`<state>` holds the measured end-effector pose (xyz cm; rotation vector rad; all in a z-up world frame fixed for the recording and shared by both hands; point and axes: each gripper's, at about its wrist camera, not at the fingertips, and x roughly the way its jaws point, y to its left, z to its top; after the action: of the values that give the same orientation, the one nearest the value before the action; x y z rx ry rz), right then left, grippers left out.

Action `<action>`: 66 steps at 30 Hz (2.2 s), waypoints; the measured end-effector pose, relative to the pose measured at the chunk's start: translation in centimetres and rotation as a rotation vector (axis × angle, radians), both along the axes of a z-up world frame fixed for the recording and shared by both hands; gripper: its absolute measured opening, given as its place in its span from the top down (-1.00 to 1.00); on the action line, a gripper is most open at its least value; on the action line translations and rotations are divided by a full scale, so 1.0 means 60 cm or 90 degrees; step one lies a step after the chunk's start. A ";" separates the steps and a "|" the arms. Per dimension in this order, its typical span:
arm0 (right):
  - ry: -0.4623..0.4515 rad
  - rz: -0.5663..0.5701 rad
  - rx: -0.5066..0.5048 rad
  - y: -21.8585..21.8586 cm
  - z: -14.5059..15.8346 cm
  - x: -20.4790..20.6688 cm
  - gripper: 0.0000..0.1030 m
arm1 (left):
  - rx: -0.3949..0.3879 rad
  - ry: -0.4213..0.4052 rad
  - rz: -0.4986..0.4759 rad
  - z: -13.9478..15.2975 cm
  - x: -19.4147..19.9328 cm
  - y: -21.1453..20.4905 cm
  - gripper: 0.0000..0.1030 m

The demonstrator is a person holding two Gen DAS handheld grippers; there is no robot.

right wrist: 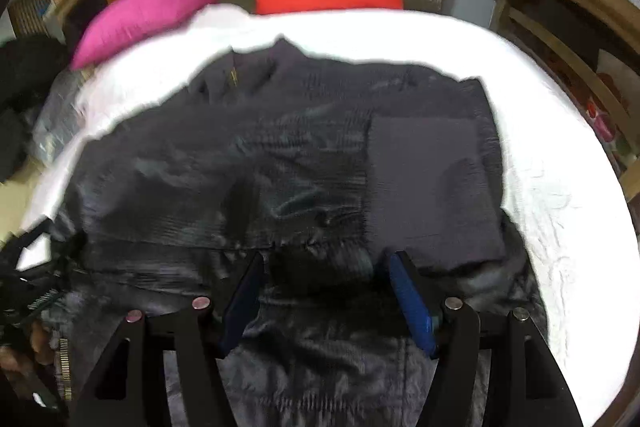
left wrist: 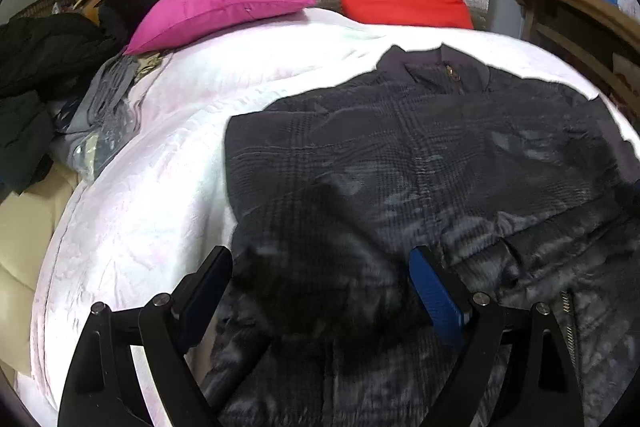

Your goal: Fold large clothes

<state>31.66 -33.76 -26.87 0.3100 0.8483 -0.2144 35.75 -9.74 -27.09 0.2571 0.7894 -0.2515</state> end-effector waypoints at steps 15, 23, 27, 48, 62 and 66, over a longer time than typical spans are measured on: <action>-0.089 -0.091 0.078 -0.099 -0.001 -0.329 -0.44 | -0.071 0.034 0.029 -0.017 -0.254 0.156 -0.75; -0.002 -0.055 0.069 -0.045 -0.058 -0.425 -0.44 | -0.072 0.098 0.012 -0.061 -0.355 0.183 -0.75; 0.046 -0.029 0.076 -0.014 -0.091 -0.444 -0.44 | -0.095 0.146 0.025 -0.082 -0.377 0.197 -0.75; 0.107 -0.035 0.153 0.002 -0.153 -0.442 0.12 | -0.203 0.279 0.032 -0.160 -0.376 0.228 -0.06; 0.137 -0.023 0.217 -0.004 -0.165 -0.447 -0.43 | -0.243 0.369 0.025 -0.195 -0.372 0.238 -0.43; 0.168 -0.019 0.234 0.003 -0.194 -0.438 -0.54 | -0.238 0.367 0.002 -0.198 -0.373 0.228 -0.40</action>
<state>5.41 -33.58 -38.52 0.6484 1.1468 -0.1275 13.39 3.96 -38.97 -0.1828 1.2901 -0.4744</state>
